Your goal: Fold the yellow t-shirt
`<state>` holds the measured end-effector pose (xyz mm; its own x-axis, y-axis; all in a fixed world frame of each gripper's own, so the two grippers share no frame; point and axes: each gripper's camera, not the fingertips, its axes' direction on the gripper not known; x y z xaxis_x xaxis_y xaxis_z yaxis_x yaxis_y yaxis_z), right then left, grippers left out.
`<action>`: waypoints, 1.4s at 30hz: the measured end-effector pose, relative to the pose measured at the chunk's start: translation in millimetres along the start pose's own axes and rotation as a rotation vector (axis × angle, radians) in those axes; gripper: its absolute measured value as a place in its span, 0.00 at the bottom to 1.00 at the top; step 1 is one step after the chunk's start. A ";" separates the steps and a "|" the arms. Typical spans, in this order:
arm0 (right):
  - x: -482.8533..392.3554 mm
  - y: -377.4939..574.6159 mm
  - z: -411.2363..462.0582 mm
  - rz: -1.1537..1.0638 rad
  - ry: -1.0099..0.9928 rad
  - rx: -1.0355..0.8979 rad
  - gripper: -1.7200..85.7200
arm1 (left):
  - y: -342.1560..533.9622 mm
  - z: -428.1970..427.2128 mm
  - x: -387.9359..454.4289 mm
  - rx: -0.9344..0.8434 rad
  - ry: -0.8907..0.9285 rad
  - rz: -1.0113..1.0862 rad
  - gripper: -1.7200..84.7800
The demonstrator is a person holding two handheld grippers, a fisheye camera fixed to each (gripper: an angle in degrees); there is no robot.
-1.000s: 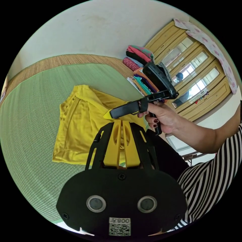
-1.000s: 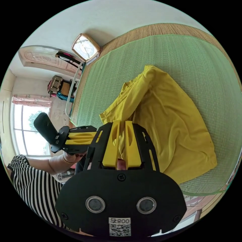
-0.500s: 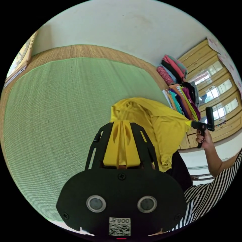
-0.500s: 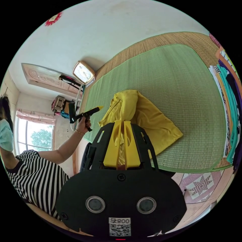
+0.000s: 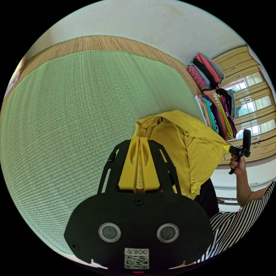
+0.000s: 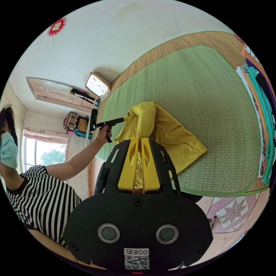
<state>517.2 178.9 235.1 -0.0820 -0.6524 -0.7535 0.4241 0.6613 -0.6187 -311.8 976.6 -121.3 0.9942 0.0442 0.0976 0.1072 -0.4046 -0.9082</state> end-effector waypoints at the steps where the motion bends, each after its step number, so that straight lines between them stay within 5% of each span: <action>1: -0.6 2.9 -1.8 -0.001 -0.003 0.006 0.03 | 2.3 -9.0 4.3 0.034 0.016 0.001 0.02; 8: -20.4 22.3 -24.9 -0.061 -0.005 0.067 0.03 | 18.5 -74.5 28.8 0.203 0.011 0.006 0.03; 18: -12.4 52.2 -27.2 -0.039 0.007 0.119 0.03 | -0.2 -24.4 42.3 -0.030 -0.113 0.012 0.09; 42: 50.5 45.8 21.9 -0.017 -0.013 0.075 0.03 | 66.4 -15.2 52.4 -0.050 0.194 0.023 0.06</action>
<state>552.2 168.2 173.6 -0.0782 -0.6687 -0.7394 0.4888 0.6206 -0.6131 -252.5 938.2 -170.3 0.9773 -0.1405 0.1583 0.0798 -0.4483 -0.8903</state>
